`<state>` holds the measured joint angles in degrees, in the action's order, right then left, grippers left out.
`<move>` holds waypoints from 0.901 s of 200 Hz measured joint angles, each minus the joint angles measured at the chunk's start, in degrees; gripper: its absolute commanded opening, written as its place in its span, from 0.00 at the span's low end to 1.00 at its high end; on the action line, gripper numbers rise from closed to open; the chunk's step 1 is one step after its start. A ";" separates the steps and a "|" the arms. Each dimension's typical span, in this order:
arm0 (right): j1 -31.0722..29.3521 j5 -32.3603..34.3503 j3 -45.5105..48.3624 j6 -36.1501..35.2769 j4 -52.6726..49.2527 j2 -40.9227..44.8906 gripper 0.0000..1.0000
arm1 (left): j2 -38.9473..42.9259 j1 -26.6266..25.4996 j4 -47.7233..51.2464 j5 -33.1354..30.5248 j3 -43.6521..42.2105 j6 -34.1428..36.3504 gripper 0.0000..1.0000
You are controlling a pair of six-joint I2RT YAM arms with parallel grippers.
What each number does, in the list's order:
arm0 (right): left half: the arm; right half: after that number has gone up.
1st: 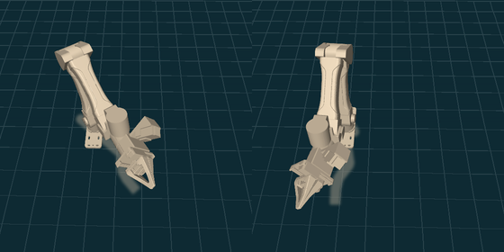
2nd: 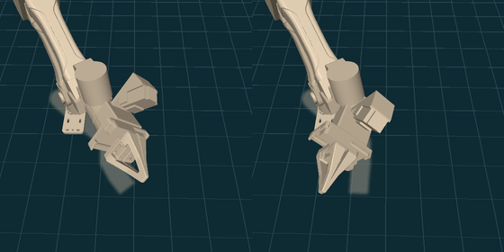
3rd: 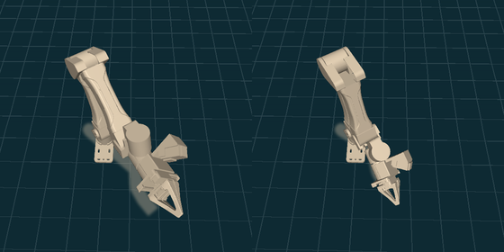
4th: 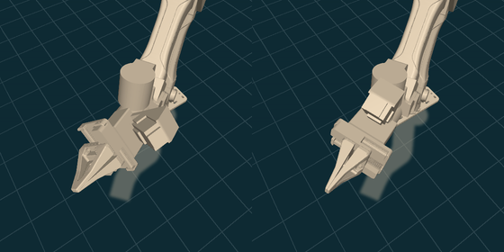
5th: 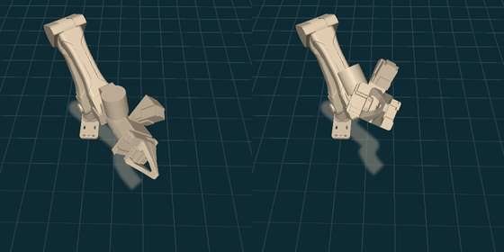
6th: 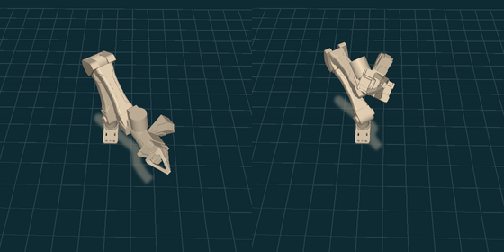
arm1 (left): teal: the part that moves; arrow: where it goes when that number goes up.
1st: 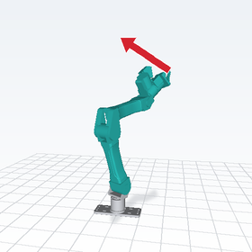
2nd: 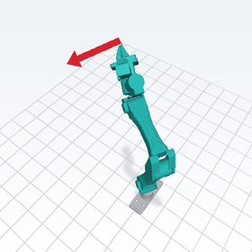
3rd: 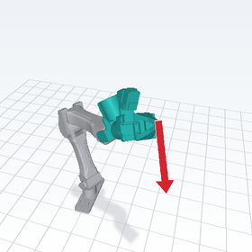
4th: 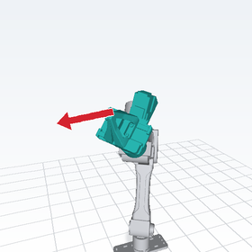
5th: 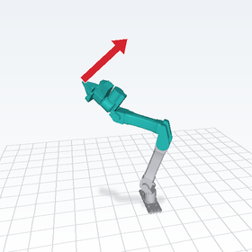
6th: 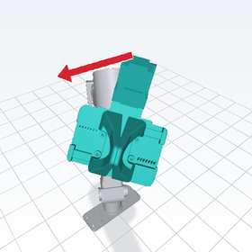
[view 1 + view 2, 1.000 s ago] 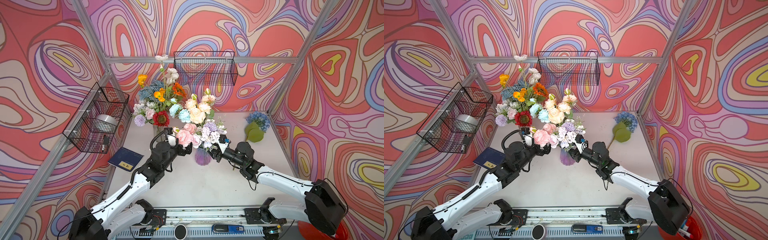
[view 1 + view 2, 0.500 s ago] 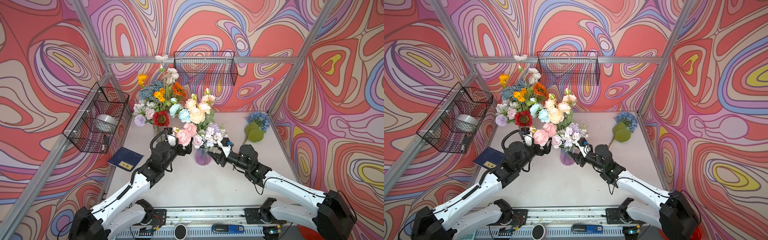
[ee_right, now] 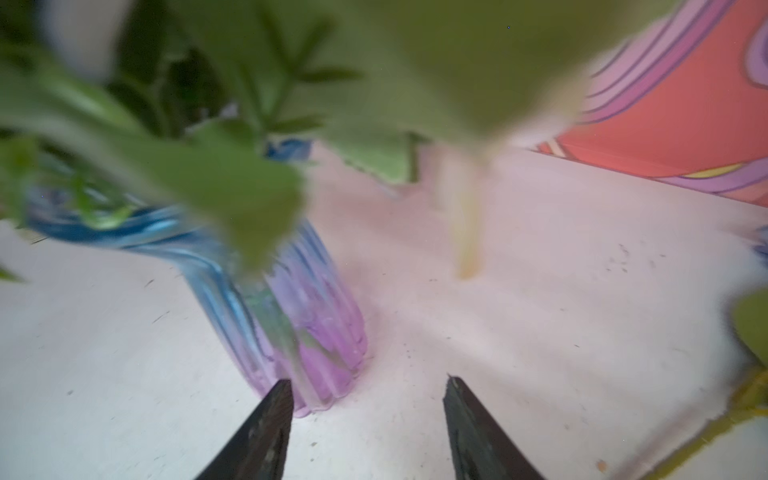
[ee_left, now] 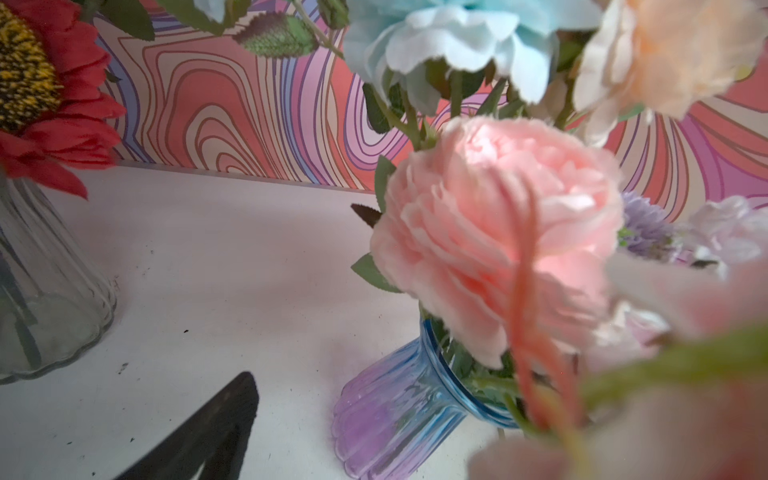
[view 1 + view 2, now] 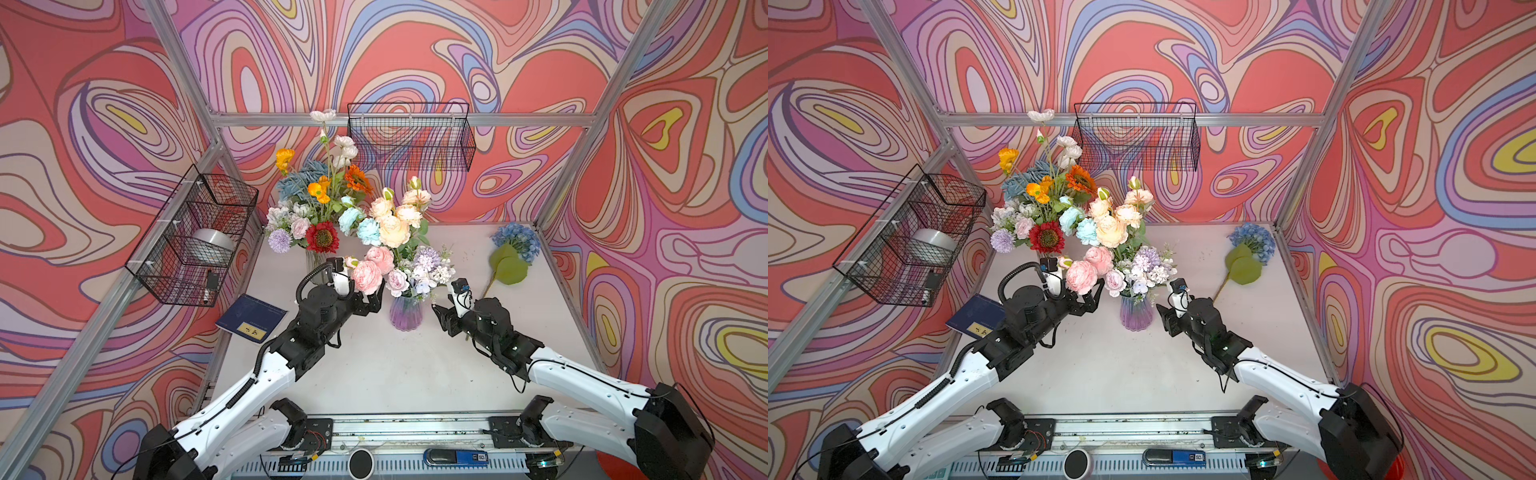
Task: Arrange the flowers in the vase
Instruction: 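Open the right gripper and draw it back toward the blue hydrangea, then lower both grippers to the vase base and close around it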
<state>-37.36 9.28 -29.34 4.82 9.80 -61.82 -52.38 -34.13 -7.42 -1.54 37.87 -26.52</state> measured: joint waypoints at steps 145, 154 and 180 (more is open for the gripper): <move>11.91 -6.32 -9.49 16.41 -4.70 -20.04 0.57 | -8.41 -4.09 -5.55 2.95 -12.57 -9.35 1.00; 11.58 -7.61 -9.49 17.20 -5.31 -20.63 0.57 | -10.45 -5.03 -7.13 2.99 -12.52 -9.97 1.00; 8.81 -10.23 -9.49 18.84 -6.49 -22.16 0.57 | -15.63 -6.45 -9.84 2.69 -11.80 -11.80 1.00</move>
<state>-28.56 -0.95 -38.83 23.66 3.31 -83.99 -68.01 -40.58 -17.26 1.15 26.06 -38.33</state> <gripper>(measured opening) 0.566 0.998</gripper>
